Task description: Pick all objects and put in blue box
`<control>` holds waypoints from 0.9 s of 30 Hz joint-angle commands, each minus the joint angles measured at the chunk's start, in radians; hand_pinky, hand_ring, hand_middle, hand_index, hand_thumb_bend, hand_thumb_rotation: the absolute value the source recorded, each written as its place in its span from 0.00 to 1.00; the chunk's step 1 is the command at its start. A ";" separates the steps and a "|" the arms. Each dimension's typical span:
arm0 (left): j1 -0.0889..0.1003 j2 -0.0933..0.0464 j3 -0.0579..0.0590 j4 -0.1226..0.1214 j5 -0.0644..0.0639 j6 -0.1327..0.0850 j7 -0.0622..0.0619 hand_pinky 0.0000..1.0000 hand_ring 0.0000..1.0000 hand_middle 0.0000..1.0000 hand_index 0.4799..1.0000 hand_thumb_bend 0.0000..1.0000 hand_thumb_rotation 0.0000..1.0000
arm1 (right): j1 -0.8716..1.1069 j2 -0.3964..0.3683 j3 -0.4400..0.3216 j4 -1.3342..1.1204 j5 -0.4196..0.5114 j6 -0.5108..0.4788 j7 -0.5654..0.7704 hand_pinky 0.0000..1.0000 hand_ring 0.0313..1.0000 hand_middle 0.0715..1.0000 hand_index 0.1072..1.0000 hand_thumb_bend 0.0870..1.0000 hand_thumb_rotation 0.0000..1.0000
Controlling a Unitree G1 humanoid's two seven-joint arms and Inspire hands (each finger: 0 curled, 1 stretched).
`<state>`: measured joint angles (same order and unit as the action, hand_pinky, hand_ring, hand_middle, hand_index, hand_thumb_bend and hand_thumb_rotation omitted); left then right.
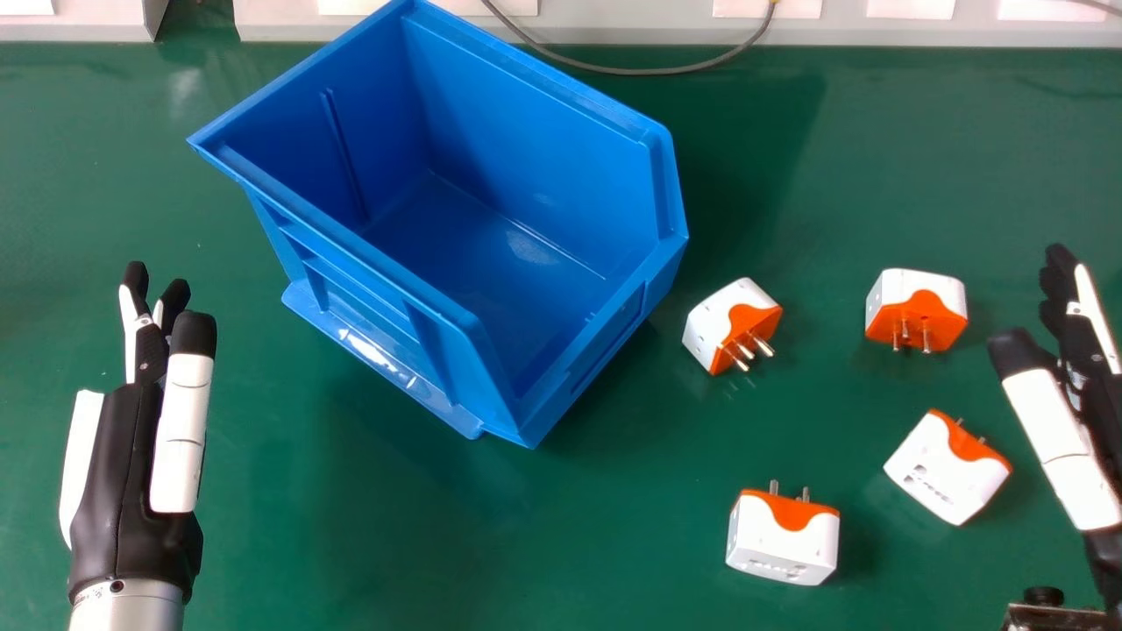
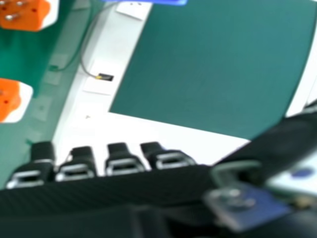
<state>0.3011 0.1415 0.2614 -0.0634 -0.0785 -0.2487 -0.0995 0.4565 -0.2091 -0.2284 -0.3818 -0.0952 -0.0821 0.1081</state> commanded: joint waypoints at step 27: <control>-0.004 0.013 0.007 -0.028 0.004 0.021 0.010 1.00 1.00 1.00 1.00 0.82 1.00 | 0.038 -0.002 0.029 -0.070 -0.253 -0.005 -0.084 0.89 0.99 1.00 0.99 0.42 0.98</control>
<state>0.2979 0.1415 0.2614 -0.0645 -0.0785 -0.2270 -0.0957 0.4895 -0.2003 -0.1982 -0.4128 -0.3277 -0.0793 0.0439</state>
